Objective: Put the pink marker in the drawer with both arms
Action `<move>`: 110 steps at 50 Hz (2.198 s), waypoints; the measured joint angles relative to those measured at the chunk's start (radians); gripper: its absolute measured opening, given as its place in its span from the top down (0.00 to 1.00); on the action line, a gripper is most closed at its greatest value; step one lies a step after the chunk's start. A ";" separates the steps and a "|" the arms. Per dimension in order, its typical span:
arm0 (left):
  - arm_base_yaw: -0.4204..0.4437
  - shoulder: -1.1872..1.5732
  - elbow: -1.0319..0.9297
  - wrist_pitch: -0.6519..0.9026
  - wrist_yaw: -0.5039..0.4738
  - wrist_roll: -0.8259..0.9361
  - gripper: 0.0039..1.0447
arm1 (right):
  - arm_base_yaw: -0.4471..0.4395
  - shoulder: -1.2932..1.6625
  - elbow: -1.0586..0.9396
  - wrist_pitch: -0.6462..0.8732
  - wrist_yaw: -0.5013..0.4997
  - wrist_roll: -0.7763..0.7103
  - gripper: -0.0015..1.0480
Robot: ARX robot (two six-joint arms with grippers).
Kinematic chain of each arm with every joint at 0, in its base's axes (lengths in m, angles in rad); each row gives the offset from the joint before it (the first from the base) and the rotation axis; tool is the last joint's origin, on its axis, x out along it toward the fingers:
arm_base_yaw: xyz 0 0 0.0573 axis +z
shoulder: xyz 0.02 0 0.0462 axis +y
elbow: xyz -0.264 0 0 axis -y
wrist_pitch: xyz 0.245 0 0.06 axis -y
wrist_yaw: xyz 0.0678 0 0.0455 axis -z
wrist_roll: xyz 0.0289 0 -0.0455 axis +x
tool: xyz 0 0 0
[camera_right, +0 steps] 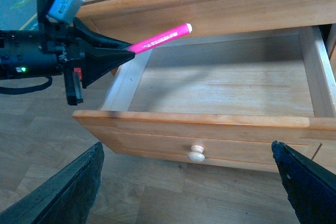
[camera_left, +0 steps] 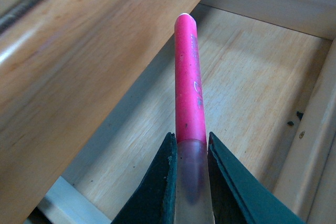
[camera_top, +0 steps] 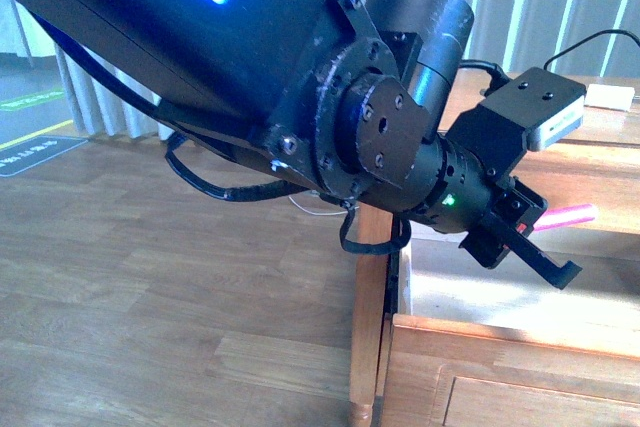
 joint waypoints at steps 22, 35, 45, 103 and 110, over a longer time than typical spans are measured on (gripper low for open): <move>-0.026 0.058 0.016 0.103 -0.054 -0.050 0.51 | 0.000 0.000 0.000 0.000 0.000 0.000 0.08; -0.024 -0.127 -0.180 0.267 -0.167 -0.107 0.11 | 0.000 0.000 0.000 0.000 0.000 0.000 0.08; 0.010 -0.346 -0.359 0.352 -0.351 -0.182 0.06 | 0.000 0.000 0.000 0.000 0.000 0.000 0.08; 0.391 -1.781 -1.397 0.070 -0.586 -0.449 0.78 | 0.000 0.000 0.000 0.000 0.000 0.000 0.08; 0.453 -1.838 -1.436 0.054 -0.525 -0.448 0.96 | 0.000 0.000 0.000 0.000 0.000 0.000 0.08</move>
